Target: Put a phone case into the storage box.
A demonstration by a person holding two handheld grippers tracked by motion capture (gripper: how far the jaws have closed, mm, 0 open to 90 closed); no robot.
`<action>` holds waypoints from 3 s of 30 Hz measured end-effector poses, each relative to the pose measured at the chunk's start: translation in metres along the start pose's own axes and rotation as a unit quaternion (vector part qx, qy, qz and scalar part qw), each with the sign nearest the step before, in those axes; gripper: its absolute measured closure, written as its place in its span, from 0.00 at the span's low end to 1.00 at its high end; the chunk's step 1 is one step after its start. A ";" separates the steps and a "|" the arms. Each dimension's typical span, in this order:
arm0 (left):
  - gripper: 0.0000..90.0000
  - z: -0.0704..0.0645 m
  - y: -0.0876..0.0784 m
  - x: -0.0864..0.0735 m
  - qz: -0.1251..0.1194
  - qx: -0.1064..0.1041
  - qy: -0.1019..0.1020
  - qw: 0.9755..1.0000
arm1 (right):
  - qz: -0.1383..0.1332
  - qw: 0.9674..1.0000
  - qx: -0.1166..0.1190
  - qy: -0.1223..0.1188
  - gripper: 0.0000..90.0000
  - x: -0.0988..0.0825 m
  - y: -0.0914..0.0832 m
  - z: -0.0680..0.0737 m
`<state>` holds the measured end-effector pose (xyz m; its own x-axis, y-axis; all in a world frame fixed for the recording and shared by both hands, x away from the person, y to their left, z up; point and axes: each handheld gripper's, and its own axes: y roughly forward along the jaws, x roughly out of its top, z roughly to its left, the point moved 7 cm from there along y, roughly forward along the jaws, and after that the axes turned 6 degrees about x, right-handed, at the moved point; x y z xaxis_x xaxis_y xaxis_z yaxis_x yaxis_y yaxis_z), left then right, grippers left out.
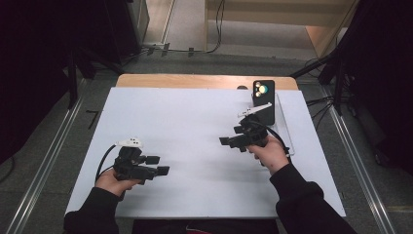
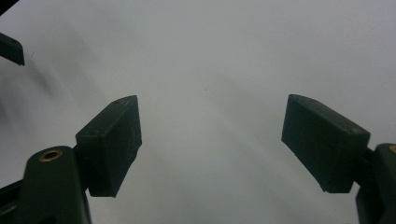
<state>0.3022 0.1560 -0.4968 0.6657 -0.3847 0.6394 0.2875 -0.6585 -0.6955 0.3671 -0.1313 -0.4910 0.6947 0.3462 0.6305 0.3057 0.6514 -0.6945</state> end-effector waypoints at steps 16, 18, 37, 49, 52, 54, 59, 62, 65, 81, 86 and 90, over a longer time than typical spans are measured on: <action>0.35 -0.001 0.003 -0.003 0.008 -0.004 0.010 1.000 | 0.012 0.999 0.024 -0.021 0.21 -0.028 -0.004 0.014; 0.35 -0.002 0.003 -0.003 0.009 -0.003 0.012 1.000 | 0.014 0.999 0.027 -0.021 0.21 -0.032 -0.006 0.014; 0.35 -0.010 0.007 -0.008 0.015 -0.010 0.031 0.999 | 0.028 0.999 0.032 -0.027 0.21 -0.063 -0.024 0.012; 0.35 -0.010 0.006 -0.012 0.016 -0.010 0.032 0.999 | 0.034 0.999 0.037 -0.021 0.21 -0.081 -0.035 0.010; 0.35 -0.009 0.005 -0.013 0.017 -0.008 0.030 0.999 | 0.034 0.999 0.037 -0.019 0.21 -0.086 -0.038 0.009; 0.35 -0.009 0.005 -0.014 0.018 -0.008 0.030 0.999 | 0.037 0.998 0.038 -0.019 0.21 -0.089 -0.040 0.009; 0.35 -0.009 0.004 -0.015 0.017 -0.007 0.031 0.999 | 0.045 0.998 0.031 -0.025 0.21 -0.099 -0.044 0.008; 0.35 -0.009 0.004 -0.016 0.017 -0.007 0.029 0.999 | 0.047 0.998 0.031 -0.024 0.21 -0.102 -0.046 0.007; 0.35 -0.009 0.003 -0.017 0.018 -0.008 0.030 0.999 | 0.050 0.998 0.029 -0.022 0.21 -0.106 -0.048 0.006; 0.35 -0.008 0.001 -0.021 0.020 -0.007 0.028 0.999 | 0.061 0.997 0.037 -0.017 0.21 -0.120 -0.054 -0.001; 0.35 -0.007 0.002 -0.022 0.022 -0.006 0.027 0.999 | 0.058 0.997 0.031 -0.027 0.21 -0.121 -0.053 -0.003; 0.35 -0.006 0.003 -0.023 0.024 -0.008 0.027 0.999 | 0.062 0.997 0.031 -0.029 0.21 -0.122 -0.050 -0.003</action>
<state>0.2834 0.1584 -0.5117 0.6402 -0.4508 0.6220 0.2446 -0.6479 -0.7214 0.2694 -0.2083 -0.5338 0.6859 0.4632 0.5613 0.1778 0.6412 -0.7464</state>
